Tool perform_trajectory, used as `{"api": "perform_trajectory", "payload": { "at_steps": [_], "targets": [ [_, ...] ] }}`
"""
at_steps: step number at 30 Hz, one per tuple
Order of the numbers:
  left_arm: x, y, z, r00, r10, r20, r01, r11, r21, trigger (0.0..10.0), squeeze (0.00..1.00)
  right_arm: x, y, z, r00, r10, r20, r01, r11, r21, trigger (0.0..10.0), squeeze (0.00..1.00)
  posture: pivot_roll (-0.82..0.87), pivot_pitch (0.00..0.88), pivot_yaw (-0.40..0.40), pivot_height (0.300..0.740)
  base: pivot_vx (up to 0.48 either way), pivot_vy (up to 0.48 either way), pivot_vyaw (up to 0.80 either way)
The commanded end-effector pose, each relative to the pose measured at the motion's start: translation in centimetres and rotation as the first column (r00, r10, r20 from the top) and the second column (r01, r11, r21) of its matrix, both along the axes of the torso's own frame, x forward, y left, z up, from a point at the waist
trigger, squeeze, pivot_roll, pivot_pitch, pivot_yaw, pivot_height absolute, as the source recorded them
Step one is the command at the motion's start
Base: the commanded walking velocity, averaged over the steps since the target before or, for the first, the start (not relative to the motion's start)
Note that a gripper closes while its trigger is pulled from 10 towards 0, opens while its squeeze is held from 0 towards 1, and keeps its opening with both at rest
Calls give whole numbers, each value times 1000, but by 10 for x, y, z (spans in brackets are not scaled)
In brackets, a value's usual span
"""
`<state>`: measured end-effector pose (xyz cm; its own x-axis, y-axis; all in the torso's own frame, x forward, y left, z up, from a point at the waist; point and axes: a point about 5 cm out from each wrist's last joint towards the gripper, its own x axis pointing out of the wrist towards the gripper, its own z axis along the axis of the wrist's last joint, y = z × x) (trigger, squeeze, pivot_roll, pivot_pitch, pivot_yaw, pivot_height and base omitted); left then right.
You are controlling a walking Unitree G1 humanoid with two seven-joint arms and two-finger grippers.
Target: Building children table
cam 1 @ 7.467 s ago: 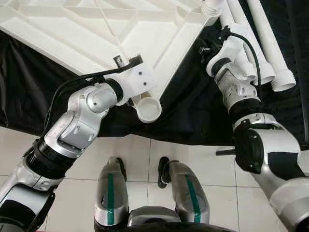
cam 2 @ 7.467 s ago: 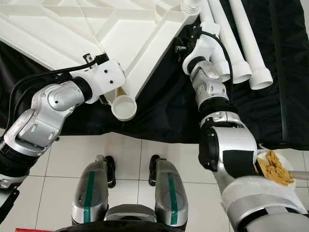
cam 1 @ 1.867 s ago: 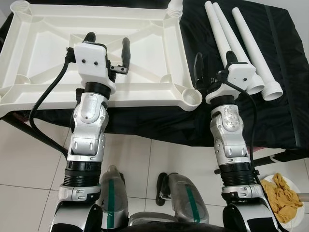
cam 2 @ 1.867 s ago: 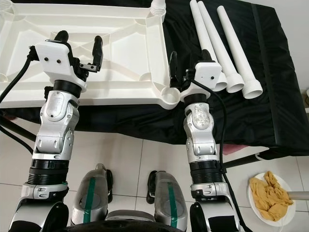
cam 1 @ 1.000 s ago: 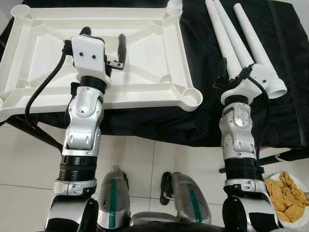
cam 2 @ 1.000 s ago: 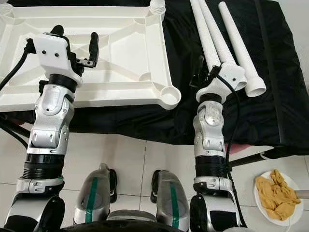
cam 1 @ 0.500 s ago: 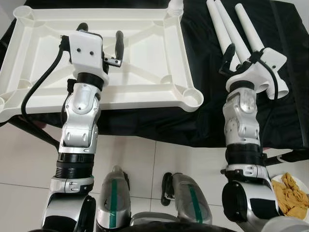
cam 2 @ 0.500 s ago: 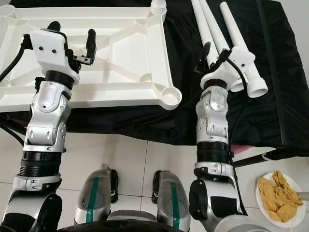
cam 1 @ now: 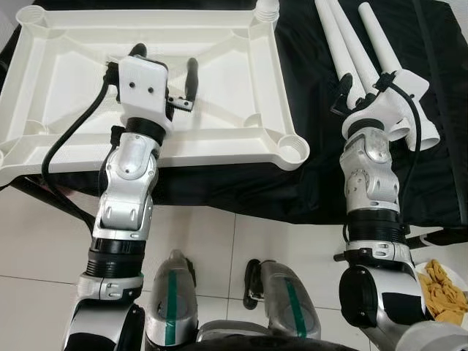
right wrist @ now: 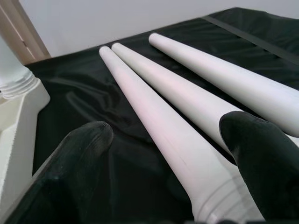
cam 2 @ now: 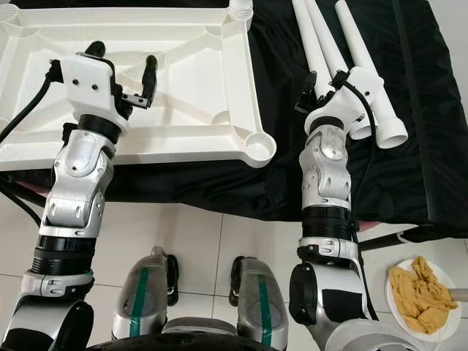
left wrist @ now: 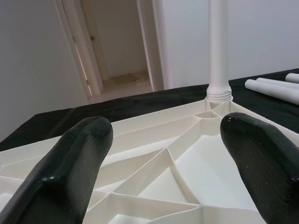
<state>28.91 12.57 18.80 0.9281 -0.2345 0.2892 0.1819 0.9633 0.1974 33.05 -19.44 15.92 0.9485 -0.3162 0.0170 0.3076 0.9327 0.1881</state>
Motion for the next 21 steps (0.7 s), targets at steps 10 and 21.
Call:
{"api": "perform_trajectory", "payload": {
  "at_steps": [10, 21],
  "targets": [
    [-9, -5, -5, 999, -27, -30, 28, 999, 26, 10000, 0, -3, -2, -9, 984, -53, -168, 52, 999, -8, 10000, 0, 105, 120, -19, 740, 0, 0, 0],
    [-11, -8, -5, 999, -37, -37, 38, 999, 20, 10000, 0, -7, 3, -21, 950, -80, -302, 71, 997, -42, 10000, 0, 97, 120, -20, 740, 0, 0, 0]
  ]
}}
